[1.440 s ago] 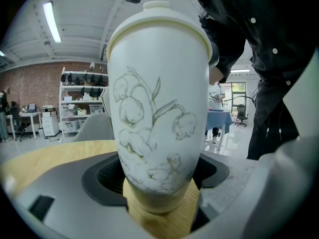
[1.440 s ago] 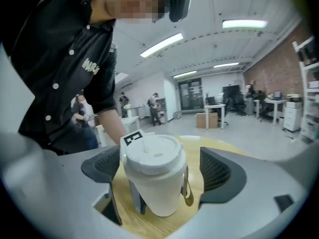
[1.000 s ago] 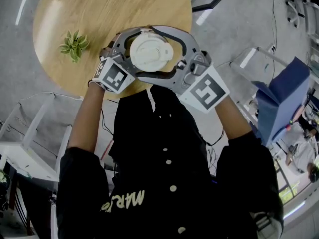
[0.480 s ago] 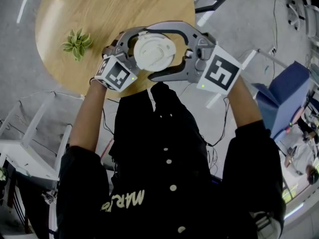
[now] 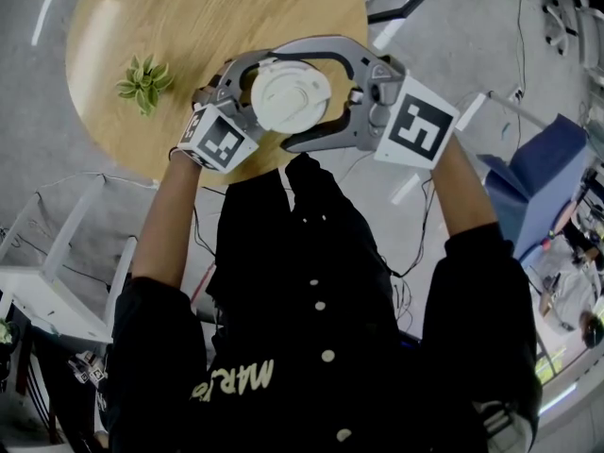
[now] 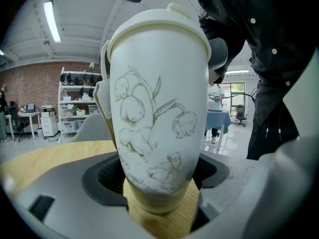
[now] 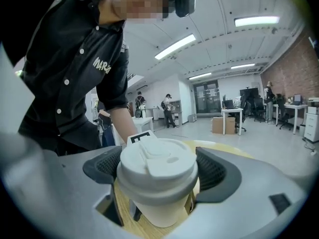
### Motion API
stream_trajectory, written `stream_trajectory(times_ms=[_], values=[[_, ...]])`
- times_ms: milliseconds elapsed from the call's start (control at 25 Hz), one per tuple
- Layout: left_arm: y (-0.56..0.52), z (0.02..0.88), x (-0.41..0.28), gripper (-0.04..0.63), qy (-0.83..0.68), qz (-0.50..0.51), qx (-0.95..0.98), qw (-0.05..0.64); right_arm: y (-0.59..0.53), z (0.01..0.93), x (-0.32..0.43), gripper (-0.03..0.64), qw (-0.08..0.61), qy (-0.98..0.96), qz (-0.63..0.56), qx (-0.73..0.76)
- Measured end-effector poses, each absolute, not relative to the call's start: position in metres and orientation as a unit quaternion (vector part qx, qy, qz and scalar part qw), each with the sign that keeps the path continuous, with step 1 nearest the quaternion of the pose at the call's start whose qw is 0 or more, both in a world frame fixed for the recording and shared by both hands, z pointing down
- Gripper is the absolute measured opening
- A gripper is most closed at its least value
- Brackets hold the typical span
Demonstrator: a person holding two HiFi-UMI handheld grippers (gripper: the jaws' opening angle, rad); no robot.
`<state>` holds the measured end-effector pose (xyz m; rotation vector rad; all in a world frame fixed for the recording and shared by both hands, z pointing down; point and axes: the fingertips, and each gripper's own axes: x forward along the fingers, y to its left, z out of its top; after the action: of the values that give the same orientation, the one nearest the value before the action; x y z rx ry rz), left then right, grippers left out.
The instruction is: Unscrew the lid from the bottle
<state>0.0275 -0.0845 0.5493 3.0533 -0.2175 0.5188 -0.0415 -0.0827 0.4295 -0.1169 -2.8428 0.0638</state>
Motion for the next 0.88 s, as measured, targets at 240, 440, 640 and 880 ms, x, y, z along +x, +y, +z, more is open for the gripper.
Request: stream_trajectory(times_ms=[240,440,640,880], values=[[-0.084,0.553,0.027,0.374,-0.071,0.171,0.983,0.021,-0.090,0.433,-0.038,0.506,0.169,-0.982,0.046,0.070],[-0.085,0.552,0.027,0.374,-0.072,0.170,0.983,0.021,-0.100,0.431,-0.041,0.511,0.167,-0.963,0.058,0.202],[-0.085,0.552,0.028,0.374,-0.069,0.170,0.983,0.018,-0.101,0.432,-0.044,0.469,0.170,-0.968,0.029,0.183],[-0.084,0.552,0.027,0.374,-0.067,0.171,0.983,0.017,-0.085,0.434,-0.046,0.469,0.167,-0.986,-0.003,-0.006]])
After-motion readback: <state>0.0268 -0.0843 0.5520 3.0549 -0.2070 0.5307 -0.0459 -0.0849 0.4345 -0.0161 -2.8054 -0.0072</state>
